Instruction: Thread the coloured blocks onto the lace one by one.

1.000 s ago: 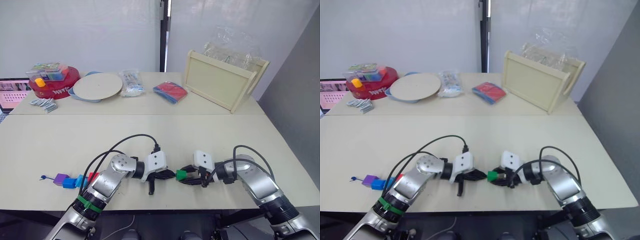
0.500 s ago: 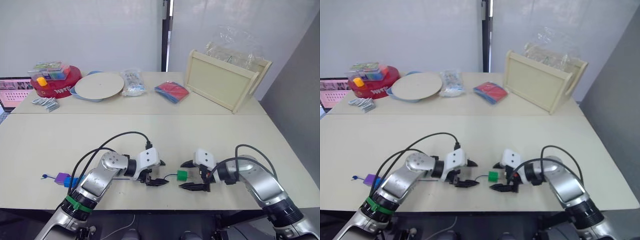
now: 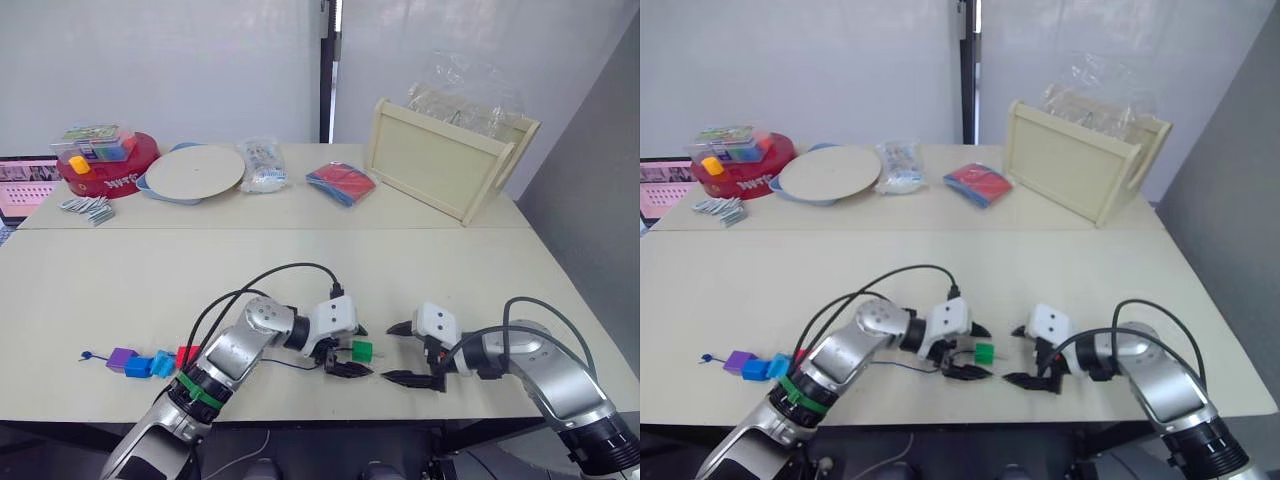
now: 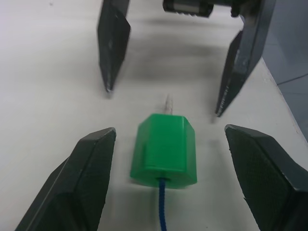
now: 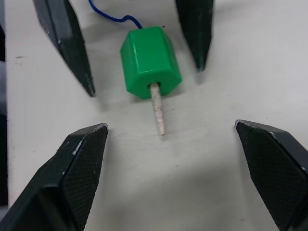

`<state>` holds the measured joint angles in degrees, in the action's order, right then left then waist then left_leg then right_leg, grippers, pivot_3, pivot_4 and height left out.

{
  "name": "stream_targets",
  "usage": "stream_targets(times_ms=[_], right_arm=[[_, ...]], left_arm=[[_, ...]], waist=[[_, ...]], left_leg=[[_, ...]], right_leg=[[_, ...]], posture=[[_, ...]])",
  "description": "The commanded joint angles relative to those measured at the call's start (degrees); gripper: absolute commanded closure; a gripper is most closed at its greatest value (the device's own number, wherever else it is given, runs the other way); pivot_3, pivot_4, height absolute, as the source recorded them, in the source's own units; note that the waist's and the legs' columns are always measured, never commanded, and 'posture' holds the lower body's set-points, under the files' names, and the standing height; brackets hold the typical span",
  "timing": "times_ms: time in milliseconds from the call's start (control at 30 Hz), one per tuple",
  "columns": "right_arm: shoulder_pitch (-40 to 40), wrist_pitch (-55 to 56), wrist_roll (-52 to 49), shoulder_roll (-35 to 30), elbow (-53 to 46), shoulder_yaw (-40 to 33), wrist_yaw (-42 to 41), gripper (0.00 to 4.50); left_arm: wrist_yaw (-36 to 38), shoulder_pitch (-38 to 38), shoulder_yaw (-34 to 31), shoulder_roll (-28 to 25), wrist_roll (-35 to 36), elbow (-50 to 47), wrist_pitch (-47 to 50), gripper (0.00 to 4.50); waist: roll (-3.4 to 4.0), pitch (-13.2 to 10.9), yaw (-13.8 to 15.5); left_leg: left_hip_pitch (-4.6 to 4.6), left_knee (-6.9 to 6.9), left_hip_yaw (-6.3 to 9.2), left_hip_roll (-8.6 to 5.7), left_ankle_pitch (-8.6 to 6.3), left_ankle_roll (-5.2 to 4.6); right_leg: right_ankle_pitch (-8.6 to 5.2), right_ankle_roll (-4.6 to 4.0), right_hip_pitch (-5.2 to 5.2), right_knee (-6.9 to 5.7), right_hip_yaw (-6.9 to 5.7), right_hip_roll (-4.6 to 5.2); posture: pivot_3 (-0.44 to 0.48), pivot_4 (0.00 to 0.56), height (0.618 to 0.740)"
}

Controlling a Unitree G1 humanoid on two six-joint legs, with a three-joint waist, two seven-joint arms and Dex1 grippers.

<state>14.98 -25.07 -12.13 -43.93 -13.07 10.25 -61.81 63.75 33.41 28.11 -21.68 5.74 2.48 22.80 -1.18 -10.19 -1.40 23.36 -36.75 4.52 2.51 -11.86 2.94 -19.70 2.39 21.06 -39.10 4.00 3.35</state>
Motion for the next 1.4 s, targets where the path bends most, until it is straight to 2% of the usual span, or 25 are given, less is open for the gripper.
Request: stream_targets(times_ms=[33,133,233,400,667,700,1033,1200,1367,1400], right_arm=[[0.46,1.37,0.42,0.10,-0.83,-0.21,0.57,0.04],[0.45,1.33,0.63,0.07,-1.09,0.11,0.74,0.04],[0.34,1.41,0.65,-0.11,-1.22,0.45,0.38,0.00],[0.24,1.64,0.72,-0.18,-0.95,0.53,0.27,1.57],[0.66,2.38,0.62,-0.57,-0.32,0.35,-0.69,4.28],[0.70,2.56,0.50,-0.57,-0.41,0.20,-0.89,4.50],[1.33,4.07,-0.06,-0.29,-0.08,0.05,-1.91,4.50],[2.78,4.81,0.03,-0.53,1.50,-0.19,-2.32,4.50],[3.03,4.41,-0.75,-0.65,0.68,-0.67,-2.68,4.50],[2.88,4.34,-0.94,-0.74,0.43,-0.81,-2.84,4.50]], left_arm=[[-0.16,1.64,0.96,1.44,-1.49,2.08,-2.70,0.70],[0.23,1.81,1.08,1.83,-1.74,2.90,-3.23,0.70],[1.29,1.28,1.47,1.33,-1.86,2.69,-3.85,1.56],[1.90,0.73,1.63,0.77,-1.96,2.35,-4.04,3.14],[1.89,1.20,1.68,0.94,-2.28,3.12,-4.03,3.19],[1.95,1.24,1.65,0.92,-2.25,3.18,-4.00,3.19],[2.11,1.11,0.58,-0.12,-1.88,2.55,-3.19,3.19],[3.34,-2.89,-3.91,-7.54,0.79,-5.03,0.44,3.19],[5.03,-11.89,-12.00,-19.92,4.38,-13.80,3.86,3.19],[6.24,-15.10,-14.71,-23.98,5.08,-14.59,3.35,3.19]], waist=[[0.00,0.00,0.35],[0.00,0.00,0.71],[0.00,0.00,0.66],[0.00,0.00,0.62],[0.00,0.00,0.61],[0.00,0.00,0.58],[0.01,0.01,0.54],[0.01,0.00,-0.30],[0.02,0.00,-1.18],[0.03,-0.01,-1.29]], left_leg=[[0.01,-0.01,0.00,0.00,0.00,0.00],[0.03,-0.04,-0.01,-0.03,0.00,0.00],[0.04,-0.05,-0.01,-0.03,0.00,0.00],[0.03,-0.05,-0.01,-0.02,0.00,0.00],[0.03,-0.05,-0.01,-0.02,0.00,0.00],[0.03,-0.05,-0.01,-0.02,0.00,0.00],[0.02,-0.05,-0.01,-0.02,0.00,0.00],[-0.05,0.00,0.00,0.03,0.00,0.00],[-0.05,0.05,0.00,0.09,-0.01,-0.02],[-0.06,0.06,0.00,0.10,-0.01,-0.02]], right_leg=[[0.00,0.00,0.00,0.01,0.00,0.00],[0.00,0.00,0.00,0.02,-0.01,0.03],[0.00,0.01,0.00,0.03,-0.01,0.04],[0.00,0.01,-0.01,0.02,-0.01,0.04],[0.00,0.01,-0.01,0.02,-0.01,0.03],[0.00,0.01,-0.01,0.02,-0.01,0.03],[0.00,0.01,-0.01,0.01,-0.01,0.03],[0.00,0.00,0.00,-0.02,0.00,-0.02],[0.00,0.00,0.00,-0.01,-0.01,-0.04],[0.00,0.00,0.01,-0.01,0.00,-0.04]], posture=[[0.000,0.150,0.740],[0.000,0.150,0.740],[0.000,0.150,0.740],[0.000,0.150,0.740],[0.000,0.150,0.740],[0.000,0.150,0.740],[0.000,0.150,0.740],[0.000,0.150,0.740],[0.000,0.150,0.740],[0.000,0.150,0.740]])
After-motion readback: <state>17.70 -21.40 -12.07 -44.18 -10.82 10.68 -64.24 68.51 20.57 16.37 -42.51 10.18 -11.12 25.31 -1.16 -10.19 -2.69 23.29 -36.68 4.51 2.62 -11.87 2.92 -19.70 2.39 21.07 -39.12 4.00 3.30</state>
